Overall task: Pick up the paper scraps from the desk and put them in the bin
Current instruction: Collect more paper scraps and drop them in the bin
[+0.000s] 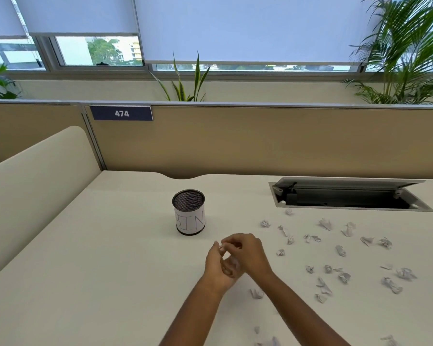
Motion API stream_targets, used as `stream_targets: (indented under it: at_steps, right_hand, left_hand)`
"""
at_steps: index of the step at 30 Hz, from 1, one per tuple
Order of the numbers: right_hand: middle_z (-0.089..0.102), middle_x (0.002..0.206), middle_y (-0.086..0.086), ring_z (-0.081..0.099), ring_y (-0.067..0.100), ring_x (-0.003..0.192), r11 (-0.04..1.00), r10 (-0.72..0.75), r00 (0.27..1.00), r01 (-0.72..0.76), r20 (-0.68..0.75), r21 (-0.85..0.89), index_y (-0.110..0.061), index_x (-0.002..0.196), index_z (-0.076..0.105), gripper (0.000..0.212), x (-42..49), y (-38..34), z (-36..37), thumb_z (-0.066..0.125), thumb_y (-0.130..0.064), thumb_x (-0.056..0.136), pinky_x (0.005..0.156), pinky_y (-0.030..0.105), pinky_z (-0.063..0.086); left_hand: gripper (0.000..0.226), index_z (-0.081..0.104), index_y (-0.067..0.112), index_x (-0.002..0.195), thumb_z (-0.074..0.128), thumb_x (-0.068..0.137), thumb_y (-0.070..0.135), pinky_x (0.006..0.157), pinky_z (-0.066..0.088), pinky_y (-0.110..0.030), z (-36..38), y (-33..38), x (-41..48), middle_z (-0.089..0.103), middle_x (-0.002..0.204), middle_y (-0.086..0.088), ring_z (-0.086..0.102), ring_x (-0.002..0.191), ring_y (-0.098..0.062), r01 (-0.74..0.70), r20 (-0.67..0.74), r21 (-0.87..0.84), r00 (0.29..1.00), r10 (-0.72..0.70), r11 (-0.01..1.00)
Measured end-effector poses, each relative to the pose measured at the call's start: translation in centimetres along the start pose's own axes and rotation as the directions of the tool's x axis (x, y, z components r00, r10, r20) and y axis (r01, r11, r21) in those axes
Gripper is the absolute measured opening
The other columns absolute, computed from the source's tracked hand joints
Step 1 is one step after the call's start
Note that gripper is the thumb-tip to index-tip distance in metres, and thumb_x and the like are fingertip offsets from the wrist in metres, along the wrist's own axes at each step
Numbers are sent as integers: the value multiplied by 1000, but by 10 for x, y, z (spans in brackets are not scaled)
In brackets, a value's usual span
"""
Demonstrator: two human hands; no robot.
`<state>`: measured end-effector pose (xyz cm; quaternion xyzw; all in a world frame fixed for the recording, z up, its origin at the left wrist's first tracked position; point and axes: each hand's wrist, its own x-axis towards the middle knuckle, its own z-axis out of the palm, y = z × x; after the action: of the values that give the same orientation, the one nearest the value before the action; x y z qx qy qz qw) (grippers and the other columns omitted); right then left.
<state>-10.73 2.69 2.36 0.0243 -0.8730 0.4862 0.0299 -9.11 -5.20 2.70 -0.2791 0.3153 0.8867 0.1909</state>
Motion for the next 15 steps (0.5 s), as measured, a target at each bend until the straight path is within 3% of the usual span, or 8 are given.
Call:
stream_targets:
  at_steps: [3,4,6,8,10,13,15]
  right_hand:
    - [73,99,9,64,15,89,992,-118,991,116,-62,-39,-6,93,72,17,-4,-15,7,60,-2,82,76,12,45]
    - [72,99,8,63,14,90,988,-154,983,154,-101,-5,-6,92,72,18,-4,-19,5,60,0,81,77,9,44]
    - [70,96,4,61,8,87,971,-222,958,235,-182,49,-7,90,72,18,-5,-23,-4,60,3,81,76,-1,40]
    - [69,92,3,60,7,87,962,-254,936,272,-245,39,-7,89,71,17,-6,-19,-15,60,4,82,78,-1,39]
    - [71,95,9,63,15,91,976,-207,943,217,-259,10,-4,90,71,17,-6,-8,-26,59,5,83,80,6,40]
    - [71,103,13,63,22,98,993,-55,989,40,-140,-112,-2,95,70,20,-10,18,-42,54,5,85,85,16,41]
    - [70,108,12,64,22,99,977,28,996,-44,-79,-207,-2,97,69,21,-16,36,-50,51,2,87,89,22,44]
  left_hand:
    - [45,56,5,60,36,96,21,52,52,-24,8,14,4,61,38,-8,64,53,-19,41,30,-141,999,-37,989]
    - [51,58,2,52,35,95,17,43,52,-20,11,21,1,60,38,-9,64,44,-20,36,48,-135,998,-30,990]
    - [54,57,0,50,30,95,12,28,45,-14,16,34,-2,60,50,-13,61,36,-22,19,79,-142,997,-8,990]
    - [38,51,2,67,27,96,8,32,47,-15,22,50,-4,51,70,-13,56,53,-24,-59,38,-153,997,65,987]
    - [32,47,5,72,27,97,5,41,48,-17,28,72,-1,44,72,-10,47,60,-18,-198,-38,-98,980,195,975]
    - [20,49,10,94,30,98,4,28,31,-10,37,107,1,40,69,-6,49,40,-12,-351,-105,80,928,359,933]
    - [16,45,10,103,34,97,0,23,24,-8,42,125,4,40,68,-8,43,43,-15,-432,-145,191,876,461,881]
